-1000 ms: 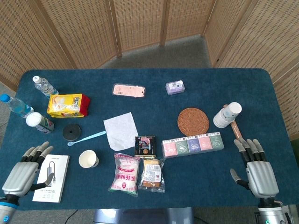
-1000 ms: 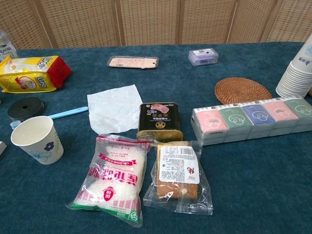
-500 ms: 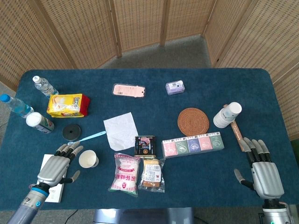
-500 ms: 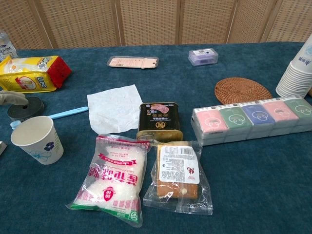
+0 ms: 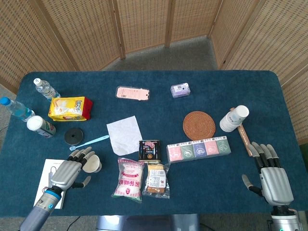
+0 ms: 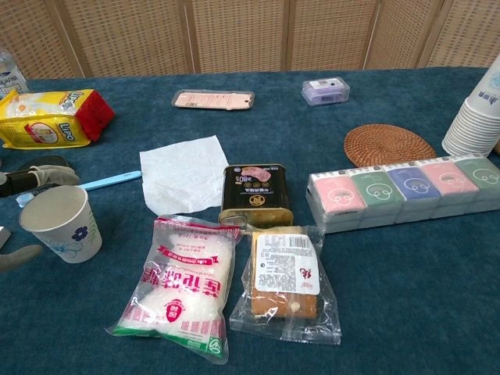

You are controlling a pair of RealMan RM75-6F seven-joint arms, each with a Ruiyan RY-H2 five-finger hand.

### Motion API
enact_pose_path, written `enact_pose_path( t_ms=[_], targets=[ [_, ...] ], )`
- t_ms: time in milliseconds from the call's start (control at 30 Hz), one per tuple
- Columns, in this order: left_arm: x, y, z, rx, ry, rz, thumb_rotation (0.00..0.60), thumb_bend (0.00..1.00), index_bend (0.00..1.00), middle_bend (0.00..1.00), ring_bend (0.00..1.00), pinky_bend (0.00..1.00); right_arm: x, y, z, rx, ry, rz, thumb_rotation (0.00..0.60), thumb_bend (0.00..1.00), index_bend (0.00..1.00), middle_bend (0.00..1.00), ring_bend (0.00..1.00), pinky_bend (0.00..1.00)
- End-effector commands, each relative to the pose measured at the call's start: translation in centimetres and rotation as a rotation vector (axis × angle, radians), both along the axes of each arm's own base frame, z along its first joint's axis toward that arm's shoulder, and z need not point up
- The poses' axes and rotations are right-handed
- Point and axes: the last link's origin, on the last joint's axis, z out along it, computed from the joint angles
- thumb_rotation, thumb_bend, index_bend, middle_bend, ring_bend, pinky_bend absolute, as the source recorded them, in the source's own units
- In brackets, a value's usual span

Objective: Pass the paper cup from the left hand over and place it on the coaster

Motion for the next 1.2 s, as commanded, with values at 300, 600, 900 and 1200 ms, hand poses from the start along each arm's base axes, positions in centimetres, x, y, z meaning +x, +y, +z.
enact_pose_path(
  t_ms=[300,600,900,1200],
  targets=[
    [0.5,0.4,-1.5,-0.005,-0.048,-0.026,0.531,0.46,0.00,0.00,0.00,0.14,0.0,-0.1,0.0,-0.005,0.002,-0.001,0.600,0.36,0.00,0.00,0.00,0.00],
    [0.5,0.8,-2.0,0.025,-0.067,-0.036,0.572,0.46,0.05,0.00,0.03,0.29,-0.3,0.0,0.0,-0.006,-0.001,-0.010,0.600,0.36,0.00,0.00,0.00,0.00],
    [0.5,1.3,-2.2,0.035,-0.078,-0.036,0.600,0.46,0.21,0.10,0.17,0.40,-0.5,0.1,0.0,-0.008,-0.005,-0.019,0.600,0.36,0.00,0.00,0.00,0.00],
    [0.6,1.9,-2.1,0.061,-0.092,-0.042,0.600,0.47,0.30,0.21,0.26,0.47,-0.5,0.1,0.1,-0.008,-0.009,-0.021,0.600,0.36,0.00,0.00,0.00,0.00]
  ],
)
